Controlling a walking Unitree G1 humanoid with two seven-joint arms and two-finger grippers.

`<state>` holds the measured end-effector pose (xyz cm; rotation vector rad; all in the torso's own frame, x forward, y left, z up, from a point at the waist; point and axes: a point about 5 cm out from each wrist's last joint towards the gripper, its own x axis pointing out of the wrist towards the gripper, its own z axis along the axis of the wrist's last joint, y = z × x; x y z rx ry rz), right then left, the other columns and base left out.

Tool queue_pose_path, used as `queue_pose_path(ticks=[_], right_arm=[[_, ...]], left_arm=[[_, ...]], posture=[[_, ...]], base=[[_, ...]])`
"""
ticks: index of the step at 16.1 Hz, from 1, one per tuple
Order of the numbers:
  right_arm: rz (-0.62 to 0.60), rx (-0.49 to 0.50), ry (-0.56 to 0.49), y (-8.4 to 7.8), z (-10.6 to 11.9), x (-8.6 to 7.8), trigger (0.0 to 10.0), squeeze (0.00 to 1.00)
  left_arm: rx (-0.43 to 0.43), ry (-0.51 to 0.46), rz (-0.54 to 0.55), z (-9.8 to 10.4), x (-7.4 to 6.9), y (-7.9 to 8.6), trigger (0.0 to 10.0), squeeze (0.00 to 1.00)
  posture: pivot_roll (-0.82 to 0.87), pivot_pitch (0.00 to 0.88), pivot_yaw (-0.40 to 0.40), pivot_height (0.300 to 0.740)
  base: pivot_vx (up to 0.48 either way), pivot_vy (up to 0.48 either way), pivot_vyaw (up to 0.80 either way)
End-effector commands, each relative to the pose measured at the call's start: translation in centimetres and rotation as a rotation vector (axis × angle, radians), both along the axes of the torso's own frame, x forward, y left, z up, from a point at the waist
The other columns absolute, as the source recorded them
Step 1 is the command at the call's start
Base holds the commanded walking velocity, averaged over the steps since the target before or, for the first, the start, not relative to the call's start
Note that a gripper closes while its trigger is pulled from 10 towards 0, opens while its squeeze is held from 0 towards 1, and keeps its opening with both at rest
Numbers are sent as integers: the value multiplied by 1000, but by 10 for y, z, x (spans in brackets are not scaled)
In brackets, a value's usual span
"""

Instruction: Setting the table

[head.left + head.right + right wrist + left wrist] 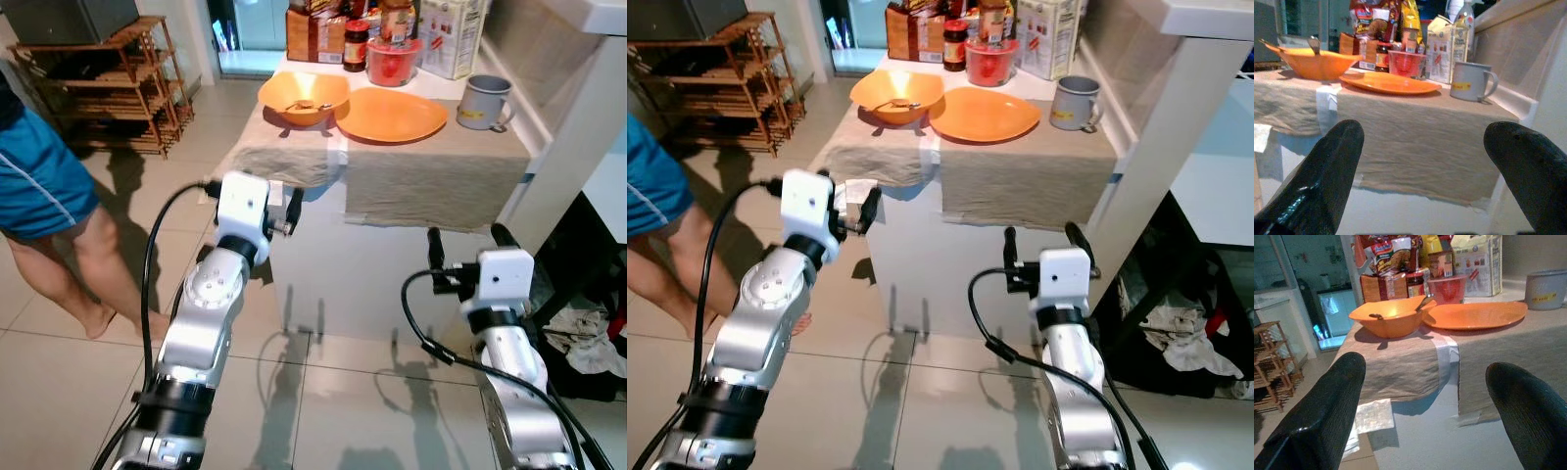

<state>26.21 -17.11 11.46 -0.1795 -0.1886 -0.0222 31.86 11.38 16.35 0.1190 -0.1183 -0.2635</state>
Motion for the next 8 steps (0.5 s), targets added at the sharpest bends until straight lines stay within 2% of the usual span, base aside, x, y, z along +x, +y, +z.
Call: queue_pose_path(ticks=[1,8], right_arm=[[-2,-2,-11,1,4,1,10000,0],[2,-6,-6,2,1,1,10000,0]], left_arm=[[-9,-13,-20,6,0,-3,10000,0],[8,-28,-18,7,-2,-4,10000,0]], posture=[[-1,9,43,740],[3,0,46,740]], base=[[356,0,0],[480,0,0]])
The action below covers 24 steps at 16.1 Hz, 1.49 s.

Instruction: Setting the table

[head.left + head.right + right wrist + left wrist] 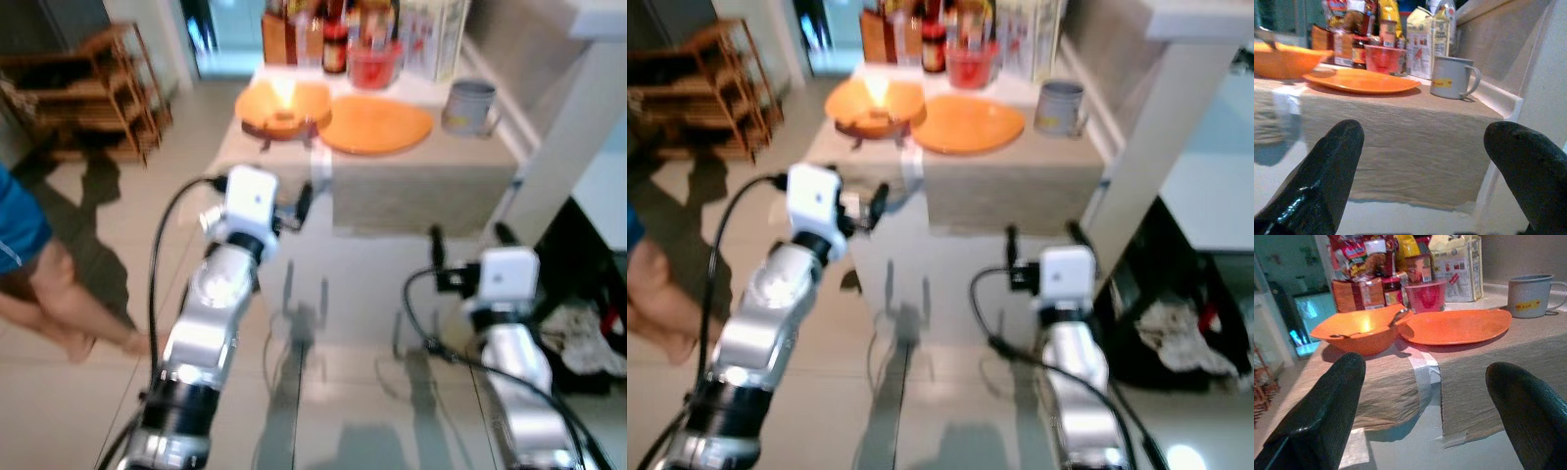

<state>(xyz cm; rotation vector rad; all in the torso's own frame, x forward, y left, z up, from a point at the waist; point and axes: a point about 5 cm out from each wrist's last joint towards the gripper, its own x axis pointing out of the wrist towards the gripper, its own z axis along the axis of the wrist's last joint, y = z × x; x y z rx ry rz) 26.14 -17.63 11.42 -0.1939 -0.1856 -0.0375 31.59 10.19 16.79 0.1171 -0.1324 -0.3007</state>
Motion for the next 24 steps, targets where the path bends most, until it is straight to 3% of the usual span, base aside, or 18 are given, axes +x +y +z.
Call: queue_pose_path(ticks=[1,6,10,13,18,20,22,24], right_arm=[[19,6,-10,7,2,2,10000,0],[24,3,-10,8,1,3,10000,0],[30,8,-7,11,-1,3,10000,0],[32,9,-7,11,-2,3,10000,0],[31,16,-7,13,-3,3,10000,0],[29,19,-5,14,-4,3,10000,0],[28,22,-2,16,-5,2,10000,0],[26,21,1,15,-5,0,10000,0]], left_arm=[[10,-19,21,3,1,8,10000,0],[8,-41,13,6,-1,8,10000,0],[4,-54,134,10,4,23,10000,0],[11,-120,139,34,8,20,10000,0],[23,-116,76,79,38,19,10000,0],[19,-82,56,79,42,16,10000,0],[51,33,-24,65,46,2,10000,0],[51,151,-67,60,49,-1,10000,0]], posture=[[4,0,45,740],[11,0,44,740],[16,0,46,740],[16,0,46,740],[16,0,60,740],[13,0,64,740],[5,0,66,740],[4,0,64,740]], base=[[480,0,0],[474,0,0],[95,0,0],[0,0,0],[0,0,0],[0,0,0],[0,0,0],[0,0,0]])
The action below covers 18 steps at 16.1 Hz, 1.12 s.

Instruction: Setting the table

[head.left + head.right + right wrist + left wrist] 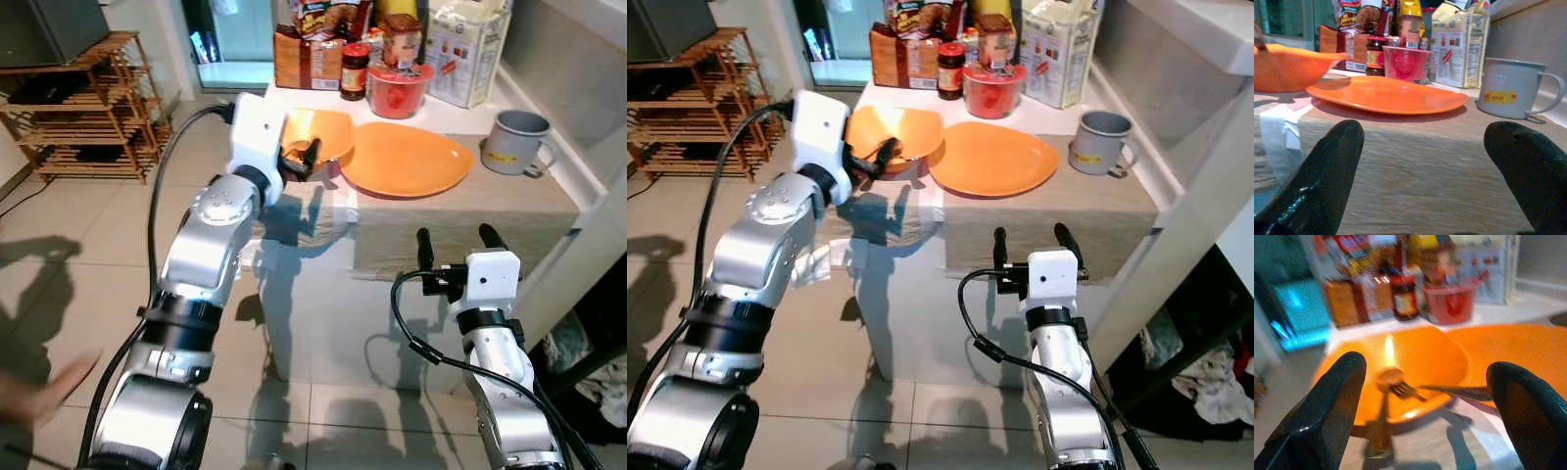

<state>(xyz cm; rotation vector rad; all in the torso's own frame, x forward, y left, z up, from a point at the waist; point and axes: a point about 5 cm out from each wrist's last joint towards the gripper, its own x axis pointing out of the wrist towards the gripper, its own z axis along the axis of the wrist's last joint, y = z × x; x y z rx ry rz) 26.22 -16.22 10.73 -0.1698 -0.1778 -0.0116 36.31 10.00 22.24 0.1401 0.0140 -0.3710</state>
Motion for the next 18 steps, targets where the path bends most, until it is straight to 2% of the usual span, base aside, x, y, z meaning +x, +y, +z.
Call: queue_pose_path(ticks=[1,8,12,15,16,18], right_arm=[[-1,-2,-8,0,2,-1,10000,0],[3,2,5,3,-1,-2,10000,0],[9,-1,11,3,-1,-2,10000,0],[11,-5,12,2,-1,-2,10000,0],[11,-5,12,2,-1,-2,10000,0],[8,-4,13,2,-1,-2,10000,0]], left_arm=[[23,46,-19,4,3,2,10000,0],[109,120,9,4,0,13,10000,0],[97,153,30,-2,-2,14,10000,0],[72,206,29,-6,-2,14,10000,0],[44,260,32,-11,-2,14,10000,0],[39,265,43,-12,-1,15,10000,0]], posture=[[5,0,65,740],[16,6,64,740],[15,10,55,740],[13,10,55,740],[11,13,59,740],[10,14,59,740]], base=[[0,0,0],[0,0,0],[0,0,0],[0,0,0],[0,0,0],[0,0,0]])
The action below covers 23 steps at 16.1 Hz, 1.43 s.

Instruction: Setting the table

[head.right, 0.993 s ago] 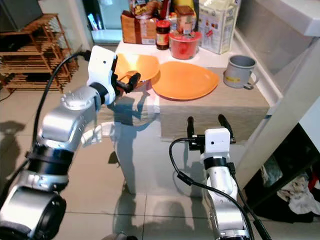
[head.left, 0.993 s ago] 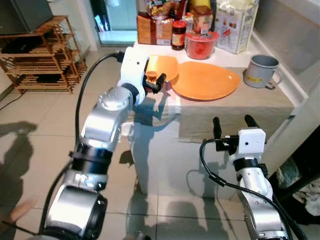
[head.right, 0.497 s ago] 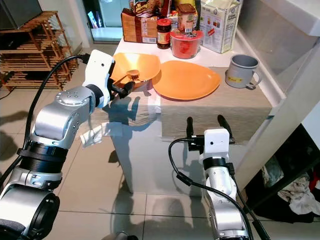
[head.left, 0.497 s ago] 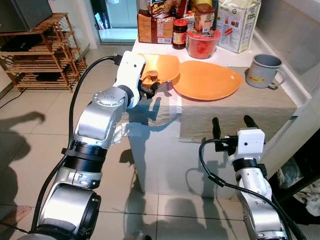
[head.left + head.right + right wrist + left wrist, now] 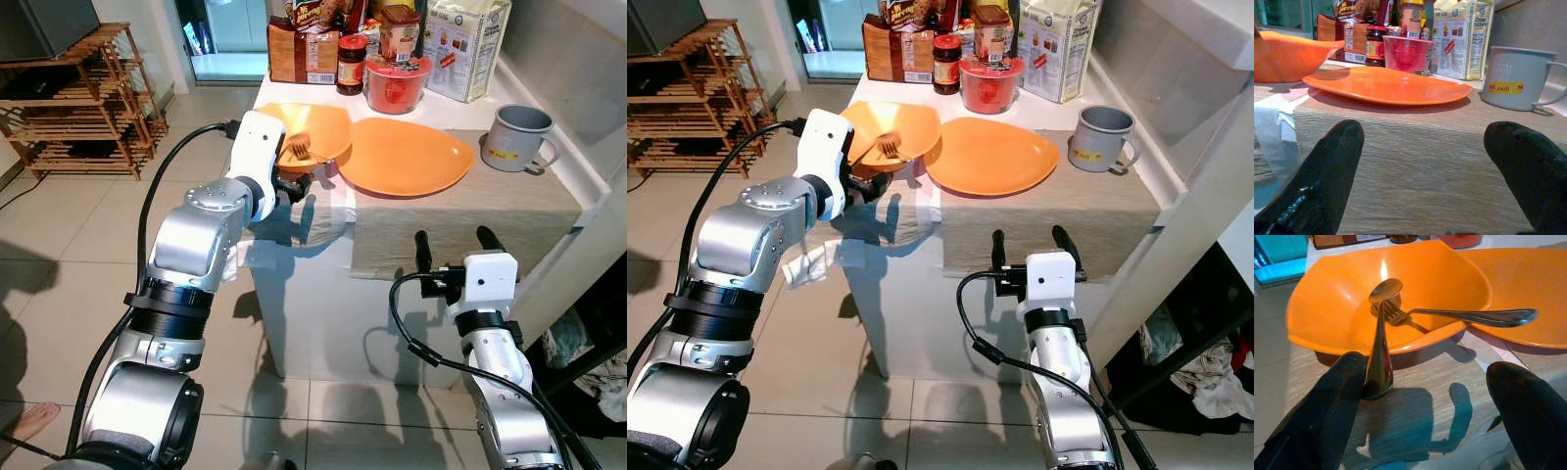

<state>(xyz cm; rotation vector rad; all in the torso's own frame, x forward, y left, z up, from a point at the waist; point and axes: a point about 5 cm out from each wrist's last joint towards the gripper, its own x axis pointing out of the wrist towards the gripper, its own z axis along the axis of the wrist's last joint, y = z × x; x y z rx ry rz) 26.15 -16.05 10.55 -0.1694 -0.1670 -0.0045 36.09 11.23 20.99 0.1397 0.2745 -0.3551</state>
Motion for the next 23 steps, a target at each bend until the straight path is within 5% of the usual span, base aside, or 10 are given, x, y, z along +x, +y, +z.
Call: queue_pose_path(ticks=[1,11,23], right_arm=[[1,-4,2,1,1,-2,10000,0],[6,-9,12,0,1,-2,10000,0],[7,-13,21,0,1,-2,10000,0]], left_arm=[[-13,6,18,2,1,3,10000,0],[11,-82,60,12,4,5,10000,0],[12,-22,81,1,5,6,10000,0]], posture=[[9,17,60,740],[8,29,54,740],[5,33,50,740]], base=[[0,0,0],[0,0,0],[0,0,0]])
